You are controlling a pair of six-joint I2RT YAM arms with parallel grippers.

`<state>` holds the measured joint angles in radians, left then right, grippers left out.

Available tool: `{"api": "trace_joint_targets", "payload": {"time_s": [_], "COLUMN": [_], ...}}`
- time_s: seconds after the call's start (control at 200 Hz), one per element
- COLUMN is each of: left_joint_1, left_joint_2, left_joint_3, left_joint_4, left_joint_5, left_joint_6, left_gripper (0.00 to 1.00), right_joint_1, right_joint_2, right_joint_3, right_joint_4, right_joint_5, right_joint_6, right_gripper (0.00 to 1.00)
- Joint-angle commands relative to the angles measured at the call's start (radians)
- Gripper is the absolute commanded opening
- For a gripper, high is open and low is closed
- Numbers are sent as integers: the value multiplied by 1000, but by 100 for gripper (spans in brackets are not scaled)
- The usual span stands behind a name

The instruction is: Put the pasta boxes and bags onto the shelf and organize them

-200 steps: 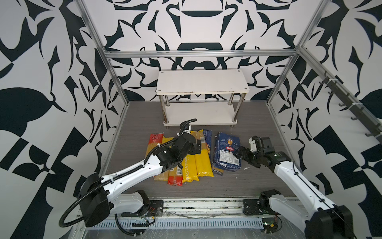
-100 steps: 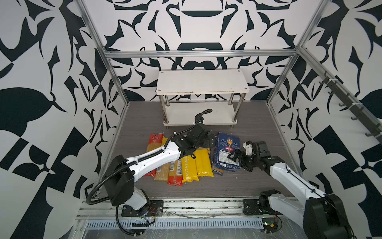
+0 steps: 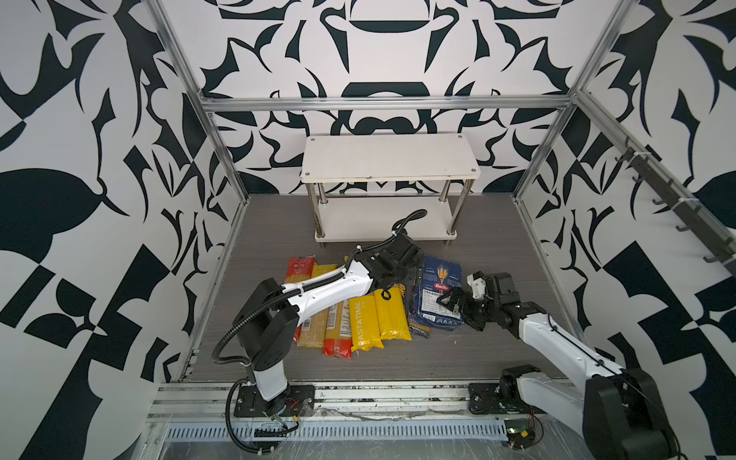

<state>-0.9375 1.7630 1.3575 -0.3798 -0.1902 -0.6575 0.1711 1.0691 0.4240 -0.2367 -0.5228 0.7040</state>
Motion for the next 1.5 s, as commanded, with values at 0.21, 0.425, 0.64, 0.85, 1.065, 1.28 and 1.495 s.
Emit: {"api": "trace_joint_targets", "payload": {"time_s": [0.21,0.425,0.64,0.85,1.065,1.28,1.495], "left_joint_1": [3,3,15,33,46,71,86], "left_joint_2": [93,117,150,191,216,224,247], "left_joint_3": [8,-2,1,5,1,-43,-68], "left_joint_4": [-6,4,-5,-14,-25,-4,13], "left_joint_5": [92,106,117,145,156,182,199], "left_joint_6": [-52,-55,-57,-66,-74,-94,-109], "left_gripper": [69,62,49,39,29,24,19], "right_joint_1": [4,2,2,1,1,1,2], "right_joint_2": [102,97,15,-67,9,128,149], "right_joint_3": [-31,-41,-34,-61,-95,-124,-139], "right_joint_4": [8,-17,-127,-172,-65,83,137], "right_joint_5": [-3,40,89,104,35,-34,-55], "right_joint_6": [-2,-4,-3,8,22,43,41], "right_gripper": [99,99,99,99,99,99,99]}}
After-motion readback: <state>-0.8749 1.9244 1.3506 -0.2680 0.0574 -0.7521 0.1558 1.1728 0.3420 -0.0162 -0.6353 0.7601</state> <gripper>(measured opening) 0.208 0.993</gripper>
